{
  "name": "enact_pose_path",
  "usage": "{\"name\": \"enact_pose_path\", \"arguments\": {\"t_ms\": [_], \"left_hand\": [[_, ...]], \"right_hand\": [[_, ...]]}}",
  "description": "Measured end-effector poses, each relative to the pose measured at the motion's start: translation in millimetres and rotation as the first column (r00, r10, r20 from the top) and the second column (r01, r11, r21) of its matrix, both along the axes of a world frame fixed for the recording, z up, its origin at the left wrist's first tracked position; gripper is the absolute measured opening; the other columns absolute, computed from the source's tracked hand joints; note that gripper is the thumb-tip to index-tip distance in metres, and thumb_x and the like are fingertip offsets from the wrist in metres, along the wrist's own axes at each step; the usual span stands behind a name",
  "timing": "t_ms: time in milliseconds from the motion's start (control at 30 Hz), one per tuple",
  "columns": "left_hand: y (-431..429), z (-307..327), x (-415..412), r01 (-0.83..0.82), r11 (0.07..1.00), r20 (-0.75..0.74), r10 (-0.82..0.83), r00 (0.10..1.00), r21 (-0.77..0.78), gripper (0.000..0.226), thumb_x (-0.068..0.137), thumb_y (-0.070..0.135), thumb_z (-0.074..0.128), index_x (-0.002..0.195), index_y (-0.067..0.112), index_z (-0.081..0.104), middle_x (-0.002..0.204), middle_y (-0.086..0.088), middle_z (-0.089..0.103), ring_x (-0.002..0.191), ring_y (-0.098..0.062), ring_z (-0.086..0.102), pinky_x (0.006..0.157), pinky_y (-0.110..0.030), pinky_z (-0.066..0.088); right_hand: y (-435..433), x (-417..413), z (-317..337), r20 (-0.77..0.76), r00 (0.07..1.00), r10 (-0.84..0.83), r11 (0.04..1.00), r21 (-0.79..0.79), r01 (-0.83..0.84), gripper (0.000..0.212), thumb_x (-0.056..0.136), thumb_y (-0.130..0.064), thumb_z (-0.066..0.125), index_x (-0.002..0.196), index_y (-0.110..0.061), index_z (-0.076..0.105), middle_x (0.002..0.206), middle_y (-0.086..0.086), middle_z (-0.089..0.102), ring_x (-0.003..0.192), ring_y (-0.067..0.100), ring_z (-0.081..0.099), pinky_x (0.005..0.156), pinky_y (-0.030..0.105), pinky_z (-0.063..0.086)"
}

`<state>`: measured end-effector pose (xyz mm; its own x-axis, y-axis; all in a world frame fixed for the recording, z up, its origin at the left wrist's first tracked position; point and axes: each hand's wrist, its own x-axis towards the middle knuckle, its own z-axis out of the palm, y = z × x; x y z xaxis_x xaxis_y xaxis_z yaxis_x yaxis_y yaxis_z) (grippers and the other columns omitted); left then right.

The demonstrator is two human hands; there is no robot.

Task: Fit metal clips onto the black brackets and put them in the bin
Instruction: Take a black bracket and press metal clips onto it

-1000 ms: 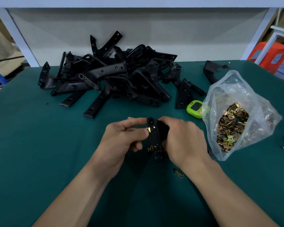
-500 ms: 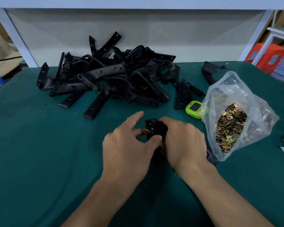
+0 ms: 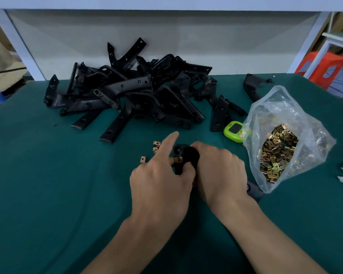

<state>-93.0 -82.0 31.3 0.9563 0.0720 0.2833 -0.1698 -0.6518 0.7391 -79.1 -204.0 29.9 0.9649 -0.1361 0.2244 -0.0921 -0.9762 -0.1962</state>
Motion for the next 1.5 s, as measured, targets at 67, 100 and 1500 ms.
{"name": "enact_pose_path", "arguments": {"t_ms": [67, 100, 1500], "left_hand": [[0.3, -2.7, 0.1, 0.003, 1.000, 0.008, -0.003, 1.000, -0.014, 0.060, 0.086, 0.037, 0.071, 0.138, 0.052, 0.044, 0.090, 0.020, 0.077, 0.060, -0.004, 0.065, 0.077, -0.035, 0.059], [-0.5, -3.1, -0.5, 0.006, 1.000, 0.016, -0.006, 1.000, -0.020, 0.060, 0.086, 0.036, 0.071, 0.137, 0.053, 0.043, 0.093, 0.020, 0.077, 0.058, -0.003, 0.064, 0.076, -0.034, 0.059], [27.7, -25.4, 34.4, 0.285, 0.927, -0.116, -0.264, 0.958, 0.245, 0.020, 0.077, 0.036, 0.082, 0.072, 0.037, 0.062, 0.071, 0.019, 0.054, 0.077, -0.013, 0.052, 0.066, -0.022, 0.036]], "right_hand": [[-0.3, -0.9, -0.3, 0.005, 1.000, 0.001, 1.000, 0.003, -0.002, 0.020, 0.090, -0.021, 0.060, 0.105, -0.035, 0.057, 0.067, -0.010, 0.040, 0.062, 0.021, 0.041, 0.058, 0.033, 0.032], [-0.6, -1.3, -0.1, 0.006, 1.000, 0.002, 1.000, 0.017, -0.003, 0.021, 0.091, -0.021, 0.060, 0.106, -0.034, 0.057, 0.066, -0.010, 0.041, 0.063, 0.021, 0.041, 0.059, 0.033, 0.033], [-19.5, 6.6, -12.5, 0.070, 0.997, 0.035, 0.882, 0.466, -0.064, 0.053, 0.088, -0.034, 0.068, 0.135, -0.043, 0.048, 0.099, -0.011, 0.070, 0.088, 0.021, 0.065, 0.078, 0.041, 0.056]]}}
